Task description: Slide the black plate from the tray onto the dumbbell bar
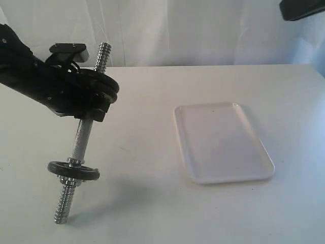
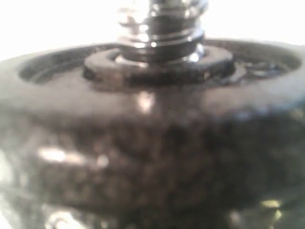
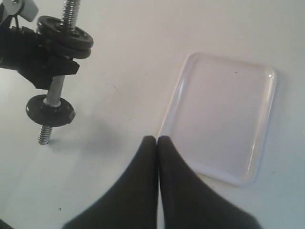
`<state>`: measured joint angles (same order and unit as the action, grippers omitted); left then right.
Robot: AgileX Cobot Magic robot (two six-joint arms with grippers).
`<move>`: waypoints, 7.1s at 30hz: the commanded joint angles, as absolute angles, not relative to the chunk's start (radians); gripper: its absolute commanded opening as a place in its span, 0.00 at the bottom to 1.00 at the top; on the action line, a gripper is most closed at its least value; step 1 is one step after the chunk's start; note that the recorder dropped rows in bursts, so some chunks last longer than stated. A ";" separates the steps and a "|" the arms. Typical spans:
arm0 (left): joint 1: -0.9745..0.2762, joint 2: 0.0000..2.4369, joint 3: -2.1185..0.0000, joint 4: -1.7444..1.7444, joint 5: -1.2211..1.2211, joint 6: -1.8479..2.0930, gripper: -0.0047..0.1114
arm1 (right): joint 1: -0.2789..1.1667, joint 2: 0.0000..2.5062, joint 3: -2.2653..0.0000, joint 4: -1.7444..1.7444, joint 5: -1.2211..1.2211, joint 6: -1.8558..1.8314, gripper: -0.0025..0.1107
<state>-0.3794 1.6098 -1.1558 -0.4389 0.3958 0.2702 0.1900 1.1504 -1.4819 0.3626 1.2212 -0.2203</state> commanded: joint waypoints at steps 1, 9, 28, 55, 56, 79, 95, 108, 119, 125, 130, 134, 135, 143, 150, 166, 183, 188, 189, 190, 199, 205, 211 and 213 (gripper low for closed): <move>-0.382 1.563 -1.201 -0.660 0.213 0.262 0.04 | 0.190 1.008 -1.409 0.299 1.221 -0.179 0.02; -0.387 1.613 -1.254 -0.781 0.171 0.260 0.04 | 0.190 0.778 -1.284 0.271 1.221 -0.124 0.02; -0.412 1.767 -1.339 -0.909 0.160 0.213 0.04 | 0.190 0.579 -1.096 0.265 1.221 -0.108 0.02; -0.431 1.881 -1.339 -0.978 0.107 0.217 0.04 | 0.190 0.477 -0.985 0.205 1.221 -0.101 0.02; -0.431 1.883 -1.339 -0.978 0.110 0.217 0.04 | 0.190 0.477 -0.985 0.205 1.221 -0.101 0.02; -0.431 1.944 -1.339 -0.978 0.135 0.231 0.04 | 0.190 0.477 -0.986 0.203 1.221 -0.101 0.02; -0.431 1.944 -1.339 -1.012 0.102 0.198 0.04 | 0.190 0.477 -0.986 0.201 1.221 -0.101 0.02; -0.500 1.946 -1.339 -1.047 -0.018 0.161 0.04 | 0.190 0.477 -0.986 0.201 1.221 -0.101 0.02; -0.512 1.967 -1.339 -1.058 -0.015 0.153 0.04 | 0.190 0.477 -0.986 0.201 1.221 -0.101 0.02; -0.512 1.967 -1.339 -1.066 -0.005 0.153 0.04 | 0.190 0.477 -0.986 0.201 1.221 -0.101 0.02; -0.512 1.967 -1.374 -1.034 0.058 0.190 0.04 | 0.190 0.477 -0.986 0.201 1.221 -0.111 0.02; -0.512 1.967 -1.418 -1.034 0.084 0.191 0.04 | 0.190 0.477 -0.986 0.201 1.221 -0.111 0.02; -0.512 1.967 -1.426 -1.034 0.090 0.191 0.04 | 0.190 0.477 -0.986 0.201 1.221 -0.111 0.02; -0.512 1.967 -1.438 -1.034 0.164 0.185 0.09 | 0.190 0.477 -0.986 0.201 1.221 -0.110 0.02; -0.512 1.967 -1.438 -1.121 0.196 0.152 0.32 | 0.190 0.477 -0.986 0.201 1.221 -0.110 0.02; -0.512 1.967 -1.438 -1.174 0.210 0.161 0.42 | 0.190 0.477 -0.986 0.198 1.221 -0.110 0.02; -0.510 1.965 -1.427 -0.834 0.254 0.050 0.04 | 0.190 0.477 -0.986 0.186 1.221 -0.110 0.02; -0.510 1.965 -1.395 -0.615 0.256 -0.164 0.04 | 0.210 0.477 -0.986 0.178 1.221 -0.110 0.02; -0.510 1.965 -1.393 -0.613 0.256 -0.164 0.04 | 0.215 0.477 -0.986 0.178 1.221 -0.110 0.02; -0.510 1.965 -1.393 -0.615 0.256 -0.164 0.04 | 0.224 0.477 -0.986 0.176 1.221 -0.110 0.02; -0.512 2.014 -1.393 -0.630 0.283 -0.164 0.04 | 0.232 0.476 -0.986 0.139 1.221 -0.101 0.02; -0.512 2.042 -1.393 -0.650 0.277 -0.159 0.04 | 0.232 0.476 -0.986 0.139 1.221 -0.101 0.02; -0.512 2.042 -1.393 -0.650 0.282 -0.159 0.04 | 0.232 0.476 -0.986 0.139 1.221 -0.101 0.02; -0.512 2.042 -1.393 -0.641 0.282 -0.159 0.04 | 0.232 0.476 -0.986 0.139 1.221 -0.101 0.02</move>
<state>-0.5074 2.0468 -1.3995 -0.6380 0.2650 -0.1572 0.2292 0.4796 -0.9886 0.1483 1.2291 -0.1043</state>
